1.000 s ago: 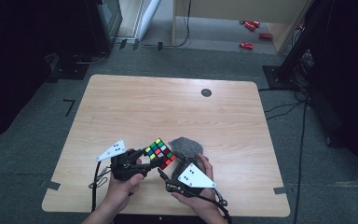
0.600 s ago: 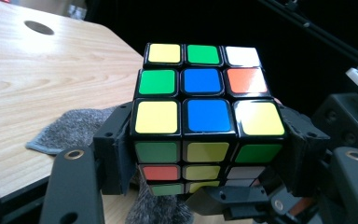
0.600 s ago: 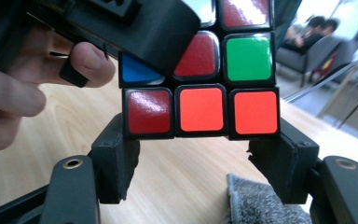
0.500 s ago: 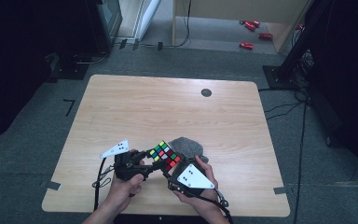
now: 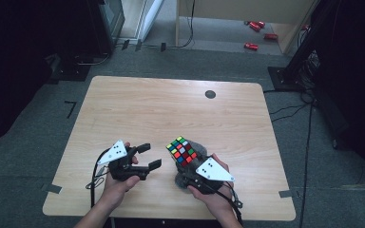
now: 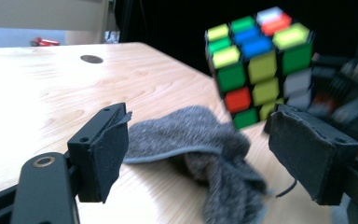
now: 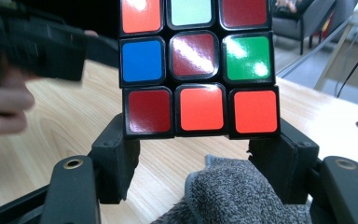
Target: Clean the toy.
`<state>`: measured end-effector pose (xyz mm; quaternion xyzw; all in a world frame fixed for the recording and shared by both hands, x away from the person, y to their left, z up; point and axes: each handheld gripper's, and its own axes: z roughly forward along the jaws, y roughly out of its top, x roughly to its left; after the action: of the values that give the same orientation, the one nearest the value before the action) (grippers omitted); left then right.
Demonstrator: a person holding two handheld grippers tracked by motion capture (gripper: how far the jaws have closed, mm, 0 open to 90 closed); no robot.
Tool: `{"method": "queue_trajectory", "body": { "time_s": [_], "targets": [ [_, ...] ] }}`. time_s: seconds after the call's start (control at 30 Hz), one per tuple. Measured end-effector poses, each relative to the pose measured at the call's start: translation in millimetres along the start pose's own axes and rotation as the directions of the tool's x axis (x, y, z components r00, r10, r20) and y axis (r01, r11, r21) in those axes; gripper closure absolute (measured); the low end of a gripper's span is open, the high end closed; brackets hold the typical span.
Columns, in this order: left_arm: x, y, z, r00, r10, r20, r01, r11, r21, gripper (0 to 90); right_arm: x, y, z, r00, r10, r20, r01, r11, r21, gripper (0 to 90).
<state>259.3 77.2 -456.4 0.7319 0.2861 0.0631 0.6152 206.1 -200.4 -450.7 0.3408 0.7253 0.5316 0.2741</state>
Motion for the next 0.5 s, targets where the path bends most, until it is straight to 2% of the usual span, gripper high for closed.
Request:
{"method": "queue_trajectory", "body": {
  "time_s": [0.13, 0.27, 0.33, 0.4, 0.5],
  "targets": [
    [-5.6, -1.7, 3.7, 0.9968, 0.075, -0.027, -0.074, 0.9964, 0.043, 21.1, -4.4, 2.7, -3.6, 0.9958, 0.085, -0.033, -0.085, 0.996, 0.008, 35.0],
    [-14.0, -2.0, 7.1, 0.9855, 0.162, -0.050, -0.158, 0.9846, 0.075, 21.4, -6.6, 5.3, -4.1, 0.9869, 0.138, -0.083, -0.136, 0.990, 0.036, 35.0],
    [-18.0, -3.1, 8.7, 0.9765, 0.207, -0.060, -0.201, 0.9755, 0.088, 21.4, -6.7, 6.5, -4.2, 0.9790, 0.166, -0.119, -0.161, 0.986, 0.045, 35.0],
    [-21.7, -4.9, 10.2, 0.9658, 0.251, -0.065, -0.244, 0.9643, 0.104, 21.4, -4.7, 8.1, -4.1, 0.9768, 0.169, -0.131, -0.164, 0.985, 0.051, 35.0],
    [-27.5, -8.0, 12.3, 0.9434, 0.325, -0.069, -0.314, 0.9407, 0.127, 22.0, -1.4, 10.3, -2.9, 0.9706, 0.182, -0.157, -0.173, 0.982, 0.069, 34.9]
  ]
}}
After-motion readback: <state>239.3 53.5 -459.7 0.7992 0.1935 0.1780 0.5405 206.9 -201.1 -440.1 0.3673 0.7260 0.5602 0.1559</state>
